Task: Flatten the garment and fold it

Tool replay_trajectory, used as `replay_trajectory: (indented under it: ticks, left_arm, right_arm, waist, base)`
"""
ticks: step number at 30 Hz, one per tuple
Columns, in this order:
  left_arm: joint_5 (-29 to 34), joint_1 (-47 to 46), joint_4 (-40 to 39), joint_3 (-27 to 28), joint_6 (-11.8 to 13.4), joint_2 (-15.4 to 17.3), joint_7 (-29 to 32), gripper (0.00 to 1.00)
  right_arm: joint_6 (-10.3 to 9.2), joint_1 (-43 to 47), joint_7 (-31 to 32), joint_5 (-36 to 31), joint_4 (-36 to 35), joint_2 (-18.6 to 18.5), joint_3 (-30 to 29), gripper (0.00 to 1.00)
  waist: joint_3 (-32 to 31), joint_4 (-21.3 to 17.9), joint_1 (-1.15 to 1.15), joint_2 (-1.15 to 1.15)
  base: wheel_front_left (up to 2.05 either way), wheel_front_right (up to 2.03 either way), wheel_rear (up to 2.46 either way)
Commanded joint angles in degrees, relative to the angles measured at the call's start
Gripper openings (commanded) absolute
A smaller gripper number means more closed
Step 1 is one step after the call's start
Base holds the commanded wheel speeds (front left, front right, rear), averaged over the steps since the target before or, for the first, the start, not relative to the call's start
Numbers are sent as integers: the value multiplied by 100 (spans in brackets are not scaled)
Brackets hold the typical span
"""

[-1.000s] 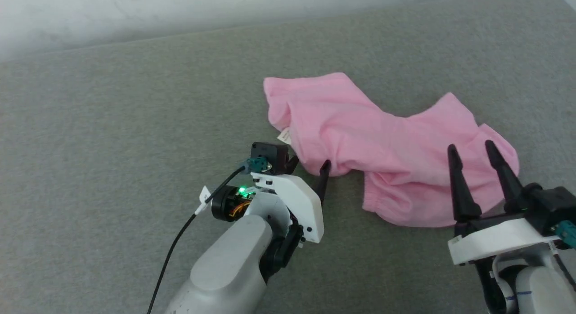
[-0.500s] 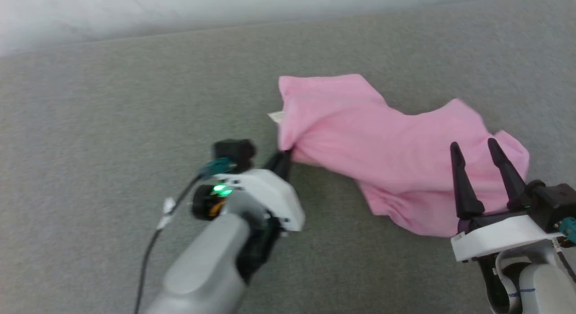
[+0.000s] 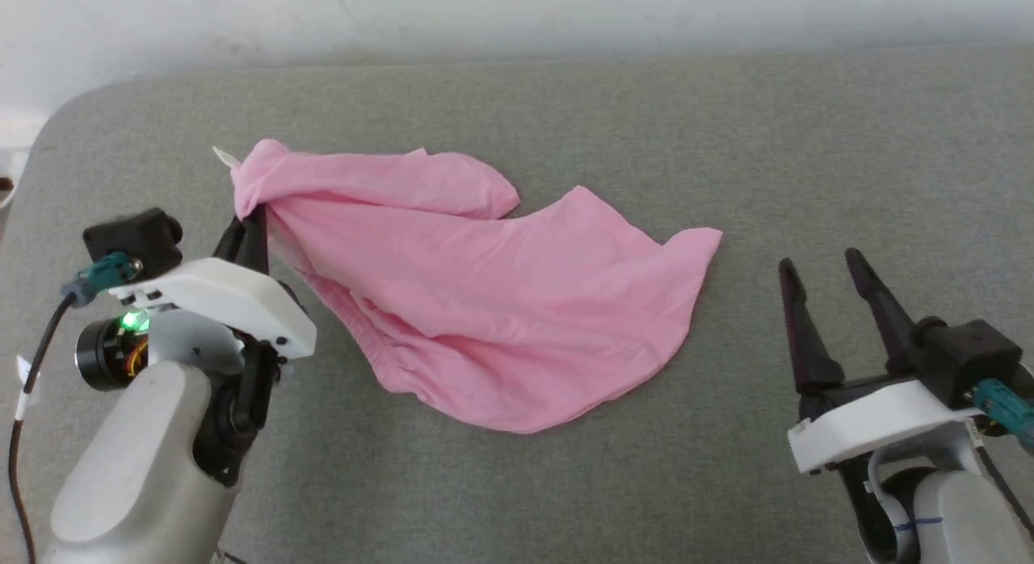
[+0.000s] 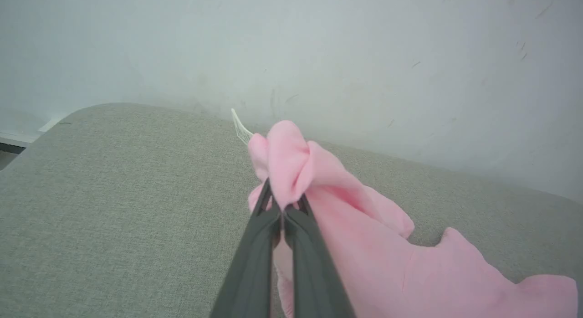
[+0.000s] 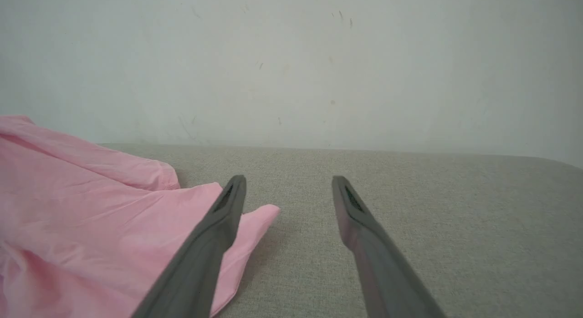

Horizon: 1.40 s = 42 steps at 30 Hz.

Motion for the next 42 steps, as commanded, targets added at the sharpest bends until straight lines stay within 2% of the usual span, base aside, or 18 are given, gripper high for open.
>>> replay_trajectory:
  ticks: [1, 7, 13, 19, 26, 27, 28, 29, 30, 34, 38, 42]
  left_arm:
    - [-69, -65, 21, 14, -17, -28, 13, 100]
    - [-213, 183, 94, -100, -40, -402, -155, 100]
    - [-93, 679, 62, -222, -63, -877, -1021, 100]
    - [153, 830, 52, -345, -371, -1345, -1620, 100]
    - [822, 906, -138, 269, -692, -1926, -1697, 100]
    - [898, 949, -136, 332, -766, -1985, -1698, 100]
    - [972, 985, -129, 390, -831, -2033, -1698, 100]
    - [1024, 1018, -119, 445, -895, -2078, -1698, 100]
    - [1066, 1047, -93, 479, -960, -2114, -1699, 100]
    - [1240, 1076, -20, 573, -1152, -2211, -1699, 100]
    - [1359, 1022, -5, 562, -1332, -2259, -1699, 100]
    - [1452, 906, 75, 324, -1559, -2278, -1700, 100]
  right_arm:
    - [-6, -101, 37, -37, 4, 7, 56, 100]
    - [-6, -507, 322, -123, 163, -247, 432, 100]
    - [-6, -1374, 958, -61, 750, -656, 736, 100]
    - [-6, -2301, 1971, 373, 1761, -1185, 1151, 100]
    - [-6, -2845, 3280, 1214, 2663, -1668, 1775, 100]
    - [-6, -2882, 3429, 1312, 2738, -1726, 1867, 94]
    - [-6, -2918, 3526, 1413, 2794, -1774, 1921, 45]
    - [-6, -2957, 3568, 1472, 2829, -1832, 1969, 5]
    - [-6, -2988, 3597, 1510, 2869, -1895, 2004, 0]
    - [-6, -3175, 3398, 1519, 3038, -2069, 1773, 0]
    - [-6, -3563, 2829, 1164, 3358, -2128, 1090, 0]
    - [-6, -4016, 2306, 663, 3712, -2066, 521, 0]
  waist:
    - [59, 74, 1, 0]
    - [226, 341, 1, 0]
    - [455, 801, 1, 0]
    - [653, 1404, 1, 0]
    - [753, 1886, 1, 0]
    - [756, 1915, 1, 0]
    - [760, 1932, 1, 0]
    - [765, 1945, 1, 0]
    - [766, 1958, 1, 0]
    - [778, 1989, 1, 0]
    - [856, 2024, 1, 0]
    - [983, 2104, 1, 0]
  base:
    - [0, 0, 0]
    - [0, 0, 0]
    - [0, 0, 0]
    - [0, 0, 0]
    - [0, 0, 0]
    - [0, 0, 0]
    - [0, 0, 0]
    - [0, 0, 0]
    - [0, 0, 0]
    - [0, 0, 0]
    - [0, 0, 0]
    - [0, 0, 0]
